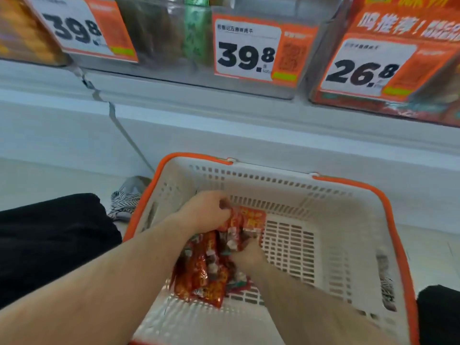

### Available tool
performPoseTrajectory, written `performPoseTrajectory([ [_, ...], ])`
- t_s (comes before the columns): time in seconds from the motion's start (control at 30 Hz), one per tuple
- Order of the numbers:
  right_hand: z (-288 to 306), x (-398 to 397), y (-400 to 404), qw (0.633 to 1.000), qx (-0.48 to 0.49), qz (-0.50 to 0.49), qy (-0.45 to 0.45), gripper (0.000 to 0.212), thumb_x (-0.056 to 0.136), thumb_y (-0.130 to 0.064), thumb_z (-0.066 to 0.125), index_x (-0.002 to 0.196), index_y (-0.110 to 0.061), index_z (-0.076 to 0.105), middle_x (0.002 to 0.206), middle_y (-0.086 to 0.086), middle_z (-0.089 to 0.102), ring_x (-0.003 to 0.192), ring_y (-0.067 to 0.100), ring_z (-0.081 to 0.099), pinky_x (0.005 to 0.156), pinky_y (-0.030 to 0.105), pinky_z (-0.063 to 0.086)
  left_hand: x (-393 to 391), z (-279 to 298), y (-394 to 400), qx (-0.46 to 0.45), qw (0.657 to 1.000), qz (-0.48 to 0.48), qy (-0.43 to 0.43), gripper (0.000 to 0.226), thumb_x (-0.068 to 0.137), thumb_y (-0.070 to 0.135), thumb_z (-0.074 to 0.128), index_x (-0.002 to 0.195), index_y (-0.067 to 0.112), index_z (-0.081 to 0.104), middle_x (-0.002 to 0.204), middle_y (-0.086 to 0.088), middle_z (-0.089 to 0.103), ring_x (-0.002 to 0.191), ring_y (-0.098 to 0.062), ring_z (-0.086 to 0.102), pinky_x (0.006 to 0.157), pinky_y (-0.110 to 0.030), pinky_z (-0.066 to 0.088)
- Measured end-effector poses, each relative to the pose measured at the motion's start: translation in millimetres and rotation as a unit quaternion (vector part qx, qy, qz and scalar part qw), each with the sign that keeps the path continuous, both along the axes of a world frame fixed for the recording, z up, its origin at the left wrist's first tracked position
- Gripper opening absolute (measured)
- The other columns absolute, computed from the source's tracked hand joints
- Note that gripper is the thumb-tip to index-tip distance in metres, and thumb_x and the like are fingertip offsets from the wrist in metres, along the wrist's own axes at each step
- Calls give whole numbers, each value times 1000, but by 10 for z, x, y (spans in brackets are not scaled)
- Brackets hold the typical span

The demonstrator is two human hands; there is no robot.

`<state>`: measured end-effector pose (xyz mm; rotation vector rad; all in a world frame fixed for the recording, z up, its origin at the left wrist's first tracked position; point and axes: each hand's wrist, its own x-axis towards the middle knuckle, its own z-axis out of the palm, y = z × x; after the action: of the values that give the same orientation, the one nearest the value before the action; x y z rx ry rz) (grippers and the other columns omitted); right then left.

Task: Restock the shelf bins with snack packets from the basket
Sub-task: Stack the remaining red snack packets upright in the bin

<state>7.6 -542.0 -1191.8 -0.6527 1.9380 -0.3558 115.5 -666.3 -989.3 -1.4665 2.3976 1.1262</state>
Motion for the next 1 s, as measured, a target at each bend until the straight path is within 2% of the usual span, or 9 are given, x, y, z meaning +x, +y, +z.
performPoseTrajectory([
  [0.1,165,128,-20,1000,13,-6,1,66,69,-45,79,127,-25,55,118,0,65,107,20,64,93,39,54,53,-85,-41,16,1000,21,-11,23,86,23,60,108,22,68,103,3,66,101,-18,61,91,-30,49],
  [0.2,607,119,-30,993,71,55,71,41,93,-32,58,132,-22,48,126,3,60,114,23,59,97,34,49,71,-131,-47,25,999,14,-22,25,88,24,58,111,23,66,110,3,66,103,-17,60,89,-28,47],
  [0.27,661,17,4,982,103,112,116,28,95,-20,55,123,-14,59,122,4,64,111,23,62,87,27,51,66,-132,-33,27,999,12,-24,24,89,25,58,112,25,66,112,4,64,103,-16,58,88,-27,46],
  [0.37,899,-267,50,969,127,127,168,15,92,-15,53,96,-14,67,99,4,70,90,22,67,75,30,56,21,-66,9,29,999,4,-21,20,91,25,57,110,26,65,114,5,63,101,-14,57,88,-27,47],
  [0.47,1255,-614,56,970,102,106,193,15,89,-16,52,88,-14,66,88,5,68,78,21,62,67,31,52,-72,55,56,20,999,-23,-24,18,93,28,57,109,26,65,113,5,65,100,-14,58,91,-30,49],
  [0.63,1864,-997,43,986,29,69,147,16,87,-17,56,94,-18,71,89,2,72,81,16,66,76,32,58,-284,324,138,21,998,-62,-20,32,92,28,58,124,24,61,124,3,63,109,-14,58,99,-31,47],
  [0.77,2608,-1051,29,988,-81,67,113,21,86,-4,54,78,-17,69,69,-3,66,62,10,61,56,23,49,-474,742,139,17,994,-109,2,56,89,46,63,137,21,48,129,1,60,112,-17,58,98,-34,47],
  [0.87,3119,-1030,0,981,-153,51,105,26,82,2,53,67,-17,63,55,-6,55,50,12,51,51,25,41,-591,1174,65,-8,987,-161,7,53,84,53,67,126,23,53,115,6,61,106,-17,58,88,-30,46],
  [1.0,3708,-1030,-31,966,-245,-1,84,25,84,3,54,69,-14,63,58,1,53,53,17,50,53,28,41,-671,1772,17,6,977,-177,120,15,83,25,76,82,22,61,72,7,60,68,-8,59,59,-21,45],
])
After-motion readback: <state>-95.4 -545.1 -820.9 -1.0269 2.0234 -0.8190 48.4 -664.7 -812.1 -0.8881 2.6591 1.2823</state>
